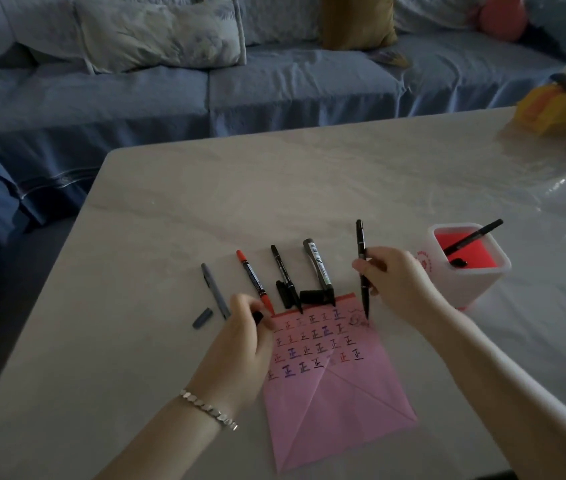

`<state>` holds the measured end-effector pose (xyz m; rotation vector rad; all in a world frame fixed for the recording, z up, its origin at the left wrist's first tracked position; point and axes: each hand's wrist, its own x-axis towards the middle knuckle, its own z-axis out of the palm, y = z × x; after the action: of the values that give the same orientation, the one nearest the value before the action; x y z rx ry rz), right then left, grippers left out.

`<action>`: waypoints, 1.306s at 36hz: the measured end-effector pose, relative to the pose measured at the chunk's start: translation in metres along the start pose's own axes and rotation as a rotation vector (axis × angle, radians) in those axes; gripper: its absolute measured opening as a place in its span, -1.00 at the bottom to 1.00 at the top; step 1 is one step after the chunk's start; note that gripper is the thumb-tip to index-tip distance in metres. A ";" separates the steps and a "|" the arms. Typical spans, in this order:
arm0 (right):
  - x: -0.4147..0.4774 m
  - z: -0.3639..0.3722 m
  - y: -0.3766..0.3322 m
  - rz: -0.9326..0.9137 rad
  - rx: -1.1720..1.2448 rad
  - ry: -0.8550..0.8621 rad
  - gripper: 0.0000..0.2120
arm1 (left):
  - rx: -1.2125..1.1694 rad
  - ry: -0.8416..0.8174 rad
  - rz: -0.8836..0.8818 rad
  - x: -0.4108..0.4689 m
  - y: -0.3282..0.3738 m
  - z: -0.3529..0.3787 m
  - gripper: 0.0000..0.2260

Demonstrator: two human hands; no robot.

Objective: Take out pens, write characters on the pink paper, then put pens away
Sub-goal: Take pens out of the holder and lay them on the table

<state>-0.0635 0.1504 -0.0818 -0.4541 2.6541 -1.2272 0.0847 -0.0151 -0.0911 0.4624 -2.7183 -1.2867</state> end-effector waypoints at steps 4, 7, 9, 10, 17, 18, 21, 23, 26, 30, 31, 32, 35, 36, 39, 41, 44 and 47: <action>0.031 0.004 0.012 0.097 -0.127 -0.004 -0.80 | 0.040 0.029 0.020 -0.003 -0.009 -0.001 -0.88; 0.046 0.015 0.021 0.151 -0.218 -0.018 -0.76 | 0.079 0.077 0.075 -0.002 -0.009 0.000 -0.89; 0.048 0.021 0.024 0.141 -0.262 -0.009 -0.76 | 0.107 0.125 0.116 0.001 -0.005 0.000 -0.89; 0.048 0.022 0.026 0.124 -0.280 -0.009 -0.74 | 0.118 0.138 0.138 0.003 -0.003 0.001 -0.88; 0.011 0.009 0.019 0.039 -0.304 0.063 -0.68 | 0.166 0.094 0.294 0.039 0.024 0.023 -0.87; 0.000 0.004 0.016 -0.022 -0.307 0.105 -0.69 | 0.200 0.091 0.328 0.048 0.027 0.029 -0.87; -0.030 -0.024 0.008 -0.262 -0.360 0.320 -0.80 | 0.294 0.099 0.402 0.074 0.036 0.049 -0.92; -0.040 -0.045 0.009 -0.359 -0.407 0.455 -0.85 | 0.369 0.111 0.424 0.089 0.040 0.063 -0.94; -0.044 -0.070 0.021 -0.352 -0.444 0.491 -0.85 | 0.465 0.067 0.429 0.106 0.039 0.082 -0.87; -0.040 -0.079 0.042 -0.157 -0.464 0.413 -0.74 | 0.512 -0.055 0.427 0.114 0.036 0.089 -0.89; -0.039 -0.078 0.046 -0.116 -0.460 0.386 -0.72 | 0.497 -0.068 0.428 0.113 0.036 0.087 -0.90; -0.039 -0.077 0.049 -0.089 -0.451 0.364 -0.71 | 0.475 -0.060 0.430 0.110 0.037 0.085 -0.91; -0.039 -0.074 0.052 -0.092 -0.431 0.361 -0.74 | 0.380 0.013 0.443 0.099 0.038 0.074 -0.94; -0.038 -0.073 0.051 -0.102 -0.419 0.367 -0.76 | 0.350 0.024 0.442 0.093 0.038 0.069 -0.95; -0.035 -0.072 0.049 -0.090 -0.371 0.359 -0.78 | 0.296 0.024 0.435 0.075 0.034 0.053 -0.92; -0.033 -0.072 0.048 -0.113 -0.353 0.378 -0.80 | 0.275 0.036 0.426 0.062 0.031 0.042 -0.92; -0.034 -0.073 0.040 -0.200 -0.305 0.504 -0.76 | 0.261 0.071 0.392 0.046 0.028 0.029 -0.89; -0.042 -0.073 0.019 -0.353 -0.238 0.668 -0.69 | 0.233 0.104 0.352 0.036 0.028 0.019 -0.85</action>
<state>-0.0494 0.2287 -0.0479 -0.6679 3.4273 -1.3420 0.0397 0.0046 -0.0829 0.0576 -2.7115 -0.8414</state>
